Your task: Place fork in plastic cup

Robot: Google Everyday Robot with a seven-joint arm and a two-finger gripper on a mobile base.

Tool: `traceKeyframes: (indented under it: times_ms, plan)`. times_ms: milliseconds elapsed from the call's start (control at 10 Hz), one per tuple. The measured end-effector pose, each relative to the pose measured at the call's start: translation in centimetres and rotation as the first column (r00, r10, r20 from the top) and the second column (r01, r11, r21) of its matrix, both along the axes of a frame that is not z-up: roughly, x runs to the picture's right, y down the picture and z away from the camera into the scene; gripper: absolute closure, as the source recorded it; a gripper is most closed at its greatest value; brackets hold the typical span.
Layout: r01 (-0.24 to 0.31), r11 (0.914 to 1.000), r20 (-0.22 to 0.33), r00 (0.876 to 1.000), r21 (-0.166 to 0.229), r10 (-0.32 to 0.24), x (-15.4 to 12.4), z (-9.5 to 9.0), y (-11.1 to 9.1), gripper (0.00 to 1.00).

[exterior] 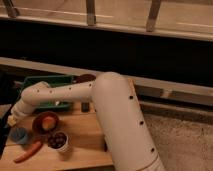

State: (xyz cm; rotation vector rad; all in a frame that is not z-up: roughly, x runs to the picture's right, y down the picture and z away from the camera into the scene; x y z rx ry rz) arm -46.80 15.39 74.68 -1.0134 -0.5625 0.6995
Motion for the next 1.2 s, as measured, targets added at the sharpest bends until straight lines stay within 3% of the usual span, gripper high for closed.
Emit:
traceKeyframes:
  times_ms: [300, 400, 1200]
  plan:
    - [-0.002, 1.0, 0.003, 1.0, 0.001, 0.002, 0.15, -0.2, -0.26, 0.33]
    - [-0.005, 1.0, 0.003, 1.0, -0.001, 0.005, 0.26, -0.17, -0.35, 0.3]
    - [-0.006, 1.0, 0.016, 1.0, -0.002, 0.006, 0.04, -0.46, -0.35, 0.3]
